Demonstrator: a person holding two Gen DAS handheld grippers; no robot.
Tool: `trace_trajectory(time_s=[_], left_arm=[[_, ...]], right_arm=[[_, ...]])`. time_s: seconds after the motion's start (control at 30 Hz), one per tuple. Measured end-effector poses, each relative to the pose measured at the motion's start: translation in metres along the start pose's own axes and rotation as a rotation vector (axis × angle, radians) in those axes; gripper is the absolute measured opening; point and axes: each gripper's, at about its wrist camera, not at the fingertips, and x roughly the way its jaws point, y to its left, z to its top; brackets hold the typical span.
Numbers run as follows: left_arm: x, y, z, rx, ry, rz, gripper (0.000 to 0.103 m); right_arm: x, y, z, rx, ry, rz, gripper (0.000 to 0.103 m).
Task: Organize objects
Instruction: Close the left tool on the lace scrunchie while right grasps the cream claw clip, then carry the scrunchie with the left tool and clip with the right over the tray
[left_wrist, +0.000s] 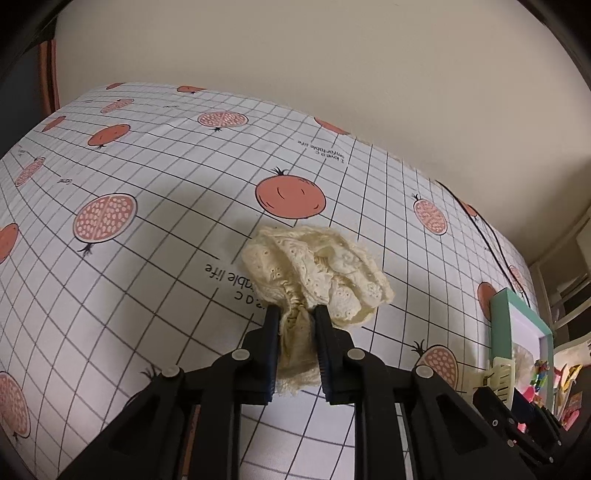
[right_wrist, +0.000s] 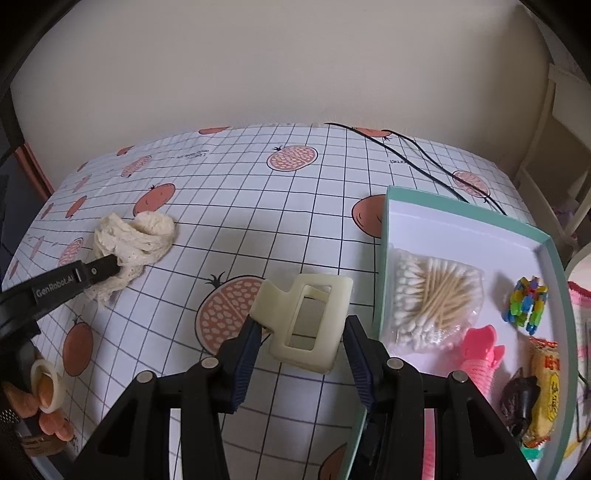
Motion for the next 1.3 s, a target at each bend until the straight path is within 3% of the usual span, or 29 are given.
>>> trace_trajectory(time_s=[0.67,1.3], left_arm=[[-0.057,-0.006,-0.007,-0.015,-0.065,-0.058,0.019],[-0.107,-0.078,-0.036,0.179,-0.139,-0.16,0.019]], right_arm=[[-0.05,-0.009,-0.007,-0.002,-0.063,-0.006,0.049],[-0.087,-0.054,-0.023,0.059,-0.101,-0.037,0.049]])
